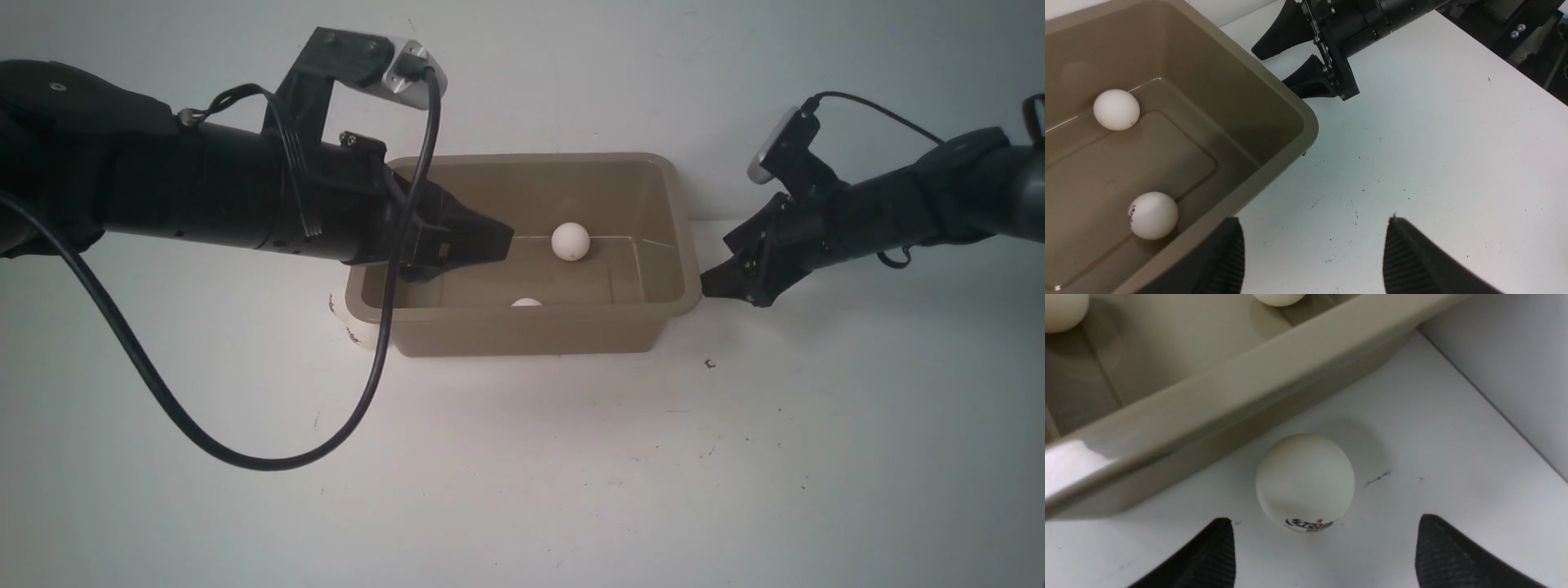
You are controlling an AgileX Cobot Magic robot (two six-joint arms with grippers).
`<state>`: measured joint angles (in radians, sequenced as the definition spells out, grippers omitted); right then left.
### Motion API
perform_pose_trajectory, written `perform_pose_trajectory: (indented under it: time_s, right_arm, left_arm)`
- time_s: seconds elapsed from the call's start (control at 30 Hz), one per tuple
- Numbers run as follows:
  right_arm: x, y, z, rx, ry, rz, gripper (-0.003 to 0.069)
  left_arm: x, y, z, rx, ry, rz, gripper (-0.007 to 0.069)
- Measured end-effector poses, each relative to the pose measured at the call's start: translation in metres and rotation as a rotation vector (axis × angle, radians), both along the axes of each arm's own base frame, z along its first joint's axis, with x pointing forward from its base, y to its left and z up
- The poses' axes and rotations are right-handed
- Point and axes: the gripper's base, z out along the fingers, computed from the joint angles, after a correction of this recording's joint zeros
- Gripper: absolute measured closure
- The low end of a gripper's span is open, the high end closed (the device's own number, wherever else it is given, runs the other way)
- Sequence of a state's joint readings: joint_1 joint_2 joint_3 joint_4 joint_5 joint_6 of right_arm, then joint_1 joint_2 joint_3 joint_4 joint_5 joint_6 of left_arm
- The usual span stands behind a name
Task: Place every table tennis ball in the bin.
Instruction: Use the right arm to clamp the table tennis ball closest to it
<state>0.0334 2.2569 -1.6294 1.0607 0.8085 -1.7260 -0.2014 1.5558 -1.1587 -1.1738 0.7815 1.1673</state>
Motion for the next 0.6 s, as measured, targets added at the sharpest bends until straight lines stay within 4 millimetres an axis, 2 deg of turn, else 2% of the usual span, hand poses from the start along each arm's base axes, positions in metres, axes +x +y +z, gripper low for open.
perform_pose_trajectory:
  time_s: [0.27, 0.47, 0.6]
  right_arm:
    - [0.002, 0.020, -0.002, -0.048, -0.056, 0.015, 0.0123]
    - [0.005, 0.022, -0.007, -0.078, -0.084, -0.006, 0.0135]
    - [0.007, 0.022, -0.020, -0.097, -0.080, -0.009, 0.0170]
  left_arm:
    - [0.000, 0.000, 0.000, -0.001, 0.000, 0.000, 0.0207]
    - [0.000, 0.000, 0.000, -0.002, 0.000, 0.001, 0.0207]
    - [0.000, 0.000, 0.000, -0.007, 0.002, 0.001, 0.0207]
